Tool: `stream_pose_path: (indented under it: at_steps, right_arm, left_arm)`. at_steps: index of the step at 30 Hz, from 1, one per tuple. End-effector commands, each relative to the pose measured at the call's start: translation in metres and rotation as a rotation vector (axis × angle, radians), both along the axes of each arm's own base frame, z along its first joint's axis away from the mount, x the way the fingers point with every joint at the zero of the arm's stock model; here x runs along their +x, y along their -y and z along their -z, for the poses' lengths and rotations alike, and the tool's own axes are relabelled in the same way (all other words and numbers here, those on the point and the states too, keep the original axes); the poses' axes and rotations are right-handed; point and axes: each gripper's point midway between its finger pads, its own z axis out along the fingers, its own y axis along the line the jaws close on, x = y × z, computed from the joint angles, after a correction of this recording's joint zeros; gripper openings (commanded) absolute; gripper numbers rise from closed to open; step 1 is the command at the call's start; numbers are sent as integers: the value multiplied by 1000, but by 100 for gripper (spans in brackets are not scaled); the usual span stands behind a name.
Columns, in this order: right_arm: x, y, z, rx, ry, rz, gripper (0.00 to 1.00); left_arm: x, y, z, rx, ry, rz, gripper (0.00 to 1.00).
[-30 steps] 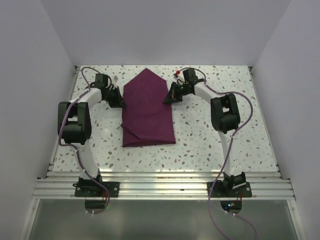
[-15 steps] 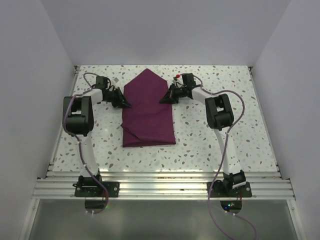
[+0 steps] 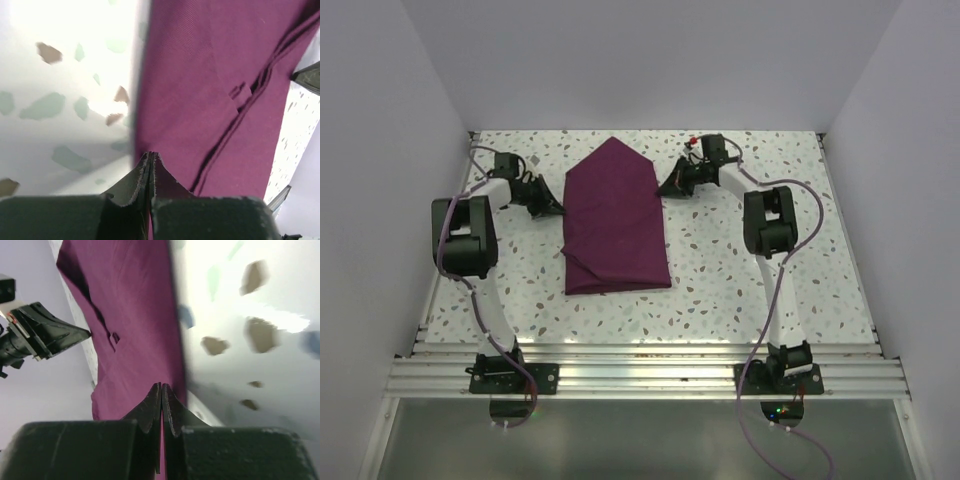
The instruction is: Prepare the surgical pack
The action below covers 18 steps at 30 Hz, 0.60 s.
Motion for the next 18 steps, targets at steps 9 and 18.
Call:
stream_pose_path:
  at_steps: [9,18]
  right_arm:
    - [-53,-47,-13,67,-4,-116,0]
    - [-47,10,30,-37,-73,-65,0]
  left_arm:
    - [-27,46,-11,-77,67,78,8]
    - [-30,3,43,23,-64,-1,1]
